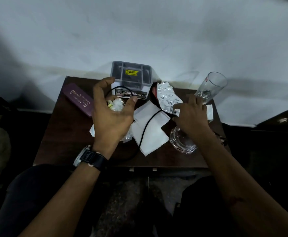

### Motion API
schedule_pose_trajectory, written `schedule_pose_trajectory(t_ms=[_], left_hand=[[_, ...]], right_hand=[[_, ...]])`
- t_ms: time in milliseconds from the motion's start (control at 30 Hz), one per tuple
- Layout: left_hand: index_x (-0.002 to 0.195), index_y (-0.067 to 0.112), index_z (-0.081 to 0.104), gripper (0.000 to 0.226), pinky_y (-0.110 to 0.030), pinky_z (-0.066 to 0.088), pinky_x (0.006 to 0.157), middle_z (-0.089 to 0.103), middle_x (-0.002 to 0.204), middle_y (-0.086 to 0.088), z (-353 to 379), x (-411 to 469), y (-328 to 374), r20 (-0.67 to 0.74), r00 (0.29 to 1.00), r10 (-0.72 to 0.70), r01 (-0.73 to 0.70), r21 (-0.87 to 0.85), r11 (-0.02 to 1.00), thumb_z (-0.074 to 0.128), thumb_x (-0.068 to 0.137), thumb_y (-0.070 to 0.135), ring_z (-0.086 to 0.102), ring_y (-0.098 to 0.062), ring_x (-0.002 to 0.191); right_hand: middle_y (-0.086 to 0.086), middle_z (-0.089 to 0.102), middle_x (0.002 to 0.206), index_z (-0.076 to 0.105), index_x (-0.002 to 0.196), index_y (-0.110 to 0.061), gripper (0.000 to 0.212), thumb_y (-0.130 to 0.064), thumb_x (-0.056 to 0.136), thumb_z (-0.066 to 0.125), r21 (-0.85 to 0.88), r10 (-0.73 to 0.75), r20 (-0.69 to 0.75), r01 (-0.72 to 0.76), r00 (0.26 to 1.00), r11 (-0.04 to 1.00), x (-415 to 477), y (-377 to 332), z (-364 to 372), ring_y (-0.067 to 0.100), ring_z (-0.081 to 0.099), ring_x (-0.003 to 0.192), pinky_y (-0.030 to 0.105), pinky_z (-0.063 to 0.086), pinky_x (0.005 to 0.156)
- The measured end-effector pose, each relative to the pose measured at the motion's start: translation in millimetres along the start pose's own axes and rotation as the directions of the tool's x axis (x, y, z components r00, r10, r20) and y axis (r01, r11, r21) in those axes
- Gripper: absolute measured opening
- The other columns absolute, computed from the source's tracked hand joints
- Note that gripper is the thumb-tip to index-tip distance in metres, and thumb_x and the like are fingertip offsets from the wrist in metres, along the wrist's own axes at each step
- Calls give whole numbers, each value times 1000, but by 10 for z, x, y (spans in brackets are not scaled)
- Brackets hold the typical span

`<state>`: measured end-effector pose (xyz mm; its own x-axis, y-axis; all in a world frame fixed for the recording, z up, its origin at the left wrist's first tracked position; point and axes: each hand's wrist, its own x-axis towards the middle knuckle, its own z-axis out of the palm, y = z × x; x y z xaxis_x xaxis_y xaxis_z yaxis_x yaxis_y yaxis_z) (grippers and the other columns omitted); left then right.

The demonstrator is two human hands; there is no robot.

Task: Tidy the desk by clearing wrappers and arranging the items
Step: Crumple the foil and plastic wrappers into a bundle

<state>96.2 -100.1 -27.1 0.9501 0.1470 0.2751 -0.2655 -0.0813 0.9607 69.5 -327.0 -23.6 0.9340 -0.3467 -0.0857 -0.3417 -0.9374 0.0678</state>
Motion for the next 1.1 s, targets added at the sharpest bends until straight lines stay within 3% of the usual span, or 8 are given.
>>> schedule_pose_trajectory(t_ms=[333, 433, 533, 667, 733, 867, 1033, 1100], left_hand=[[131, 25, 57, 55, -10, 52, 81, 68, 108, 24, 1, 2, -8, 35, 999, -13, 14, -17, 1000, 82, 82, 28, 66, 4, 93], [139, 19, 53, 62, -17, 52, 95, 74, 101, 25, 5, -10, 35, 104, 994, 34, -32, -18, 999, 82, 84, 25, 72, -4, 104], [148, 13, 44, 71, -38, 48, 113, 76, 126, 4, -7, -26, 88, 161, 981, 108, -100, -55, 993, 82, 88, 24, 67, -14, 126], [155, 7, 32, 76, -59, 44, 116, 66, 143, -10, -35, -8, 99, 206, 968, 143, -109, -166, 980, 76, 94, 17, 60, -21, 138], [155, 4, 33, 71, -54, 46, 116, 74, 127, 5, -33, -18, 132, 232, 969, 90, -28, -257, 966, 72, 96, 11, 65, -19, 129], [146, 14, 50, 71, -26, 55, 95, 76, 116, 13, -19, -56, 253, 338, 933, -123, 250, -367, 896, 81, 82, 26, 69, -7, 113], [158, 19, 33, 110, -30, 60, 91, 69, 129, 2, -25, -59, 238, 496, 856, -149, 350, -342, 872, 90, 66, -3, 69, -12, 120], [159, 21, 30, 114, -29, 61, 85, 68, 131, -7, -33, -60, 213, 544, 826, -144, 371, -333, 867, 86, 65, -13, 73, -12, 110]], right_hand=[[11, 60, 137, 74, 121, -14, 32, -11, 96, 54, 89, 2, -337, 30, 941, 996, -125, -75, -479, 40, 57, 120, 48, 48, 100], [14, 65, 126, 74, 119, -11, 29, -7, 97, 55, 168, -77, -386, 152, 919, 974, -226, -168, -779, 41, 62, 113, 49, 54, 92], [17, 64, 110, 75, 116, -9, 24, -11, 99, 58, 199, -245, -446, 362, 861, 911, -367, -317, -972, 39, 63, 100, 45, 56, 81], [3, 54, 96, 77, 115, -20, 20, -25, 101, 62, 434, -283, -446, 481, 849, 762, -418, -530, -1034, 16, 58, 91, 15, 43, 79], [0, 58, 95, 77, 109, -19, 17, -25, 102, 62, 604, -191, -465, 468, 864, 645, -410, -654, -989, 11, 58, 89, 8, 39, 77], [-5, 65, 95, 73, 104, -11, 19, -21, 104, 57, 779, 67, -527, 451, 847, 435, -376, -915, -837, 20, 65, 97, 34, 53, 86], [16, 74, 103, 75, 105, -12, 18, -25, 103, 63, 945, 219, -315, 284, 924, 159, -208, -1037, -718, 37, 71, 100, 54, 56, 90], [15, 74, 103, 76, 104, -13, 16, -24, 102, 65, 944, 214, -316, 285, 924, 166, -215, -1029, -703, 35, 71, 100, 53, 56, 91]])
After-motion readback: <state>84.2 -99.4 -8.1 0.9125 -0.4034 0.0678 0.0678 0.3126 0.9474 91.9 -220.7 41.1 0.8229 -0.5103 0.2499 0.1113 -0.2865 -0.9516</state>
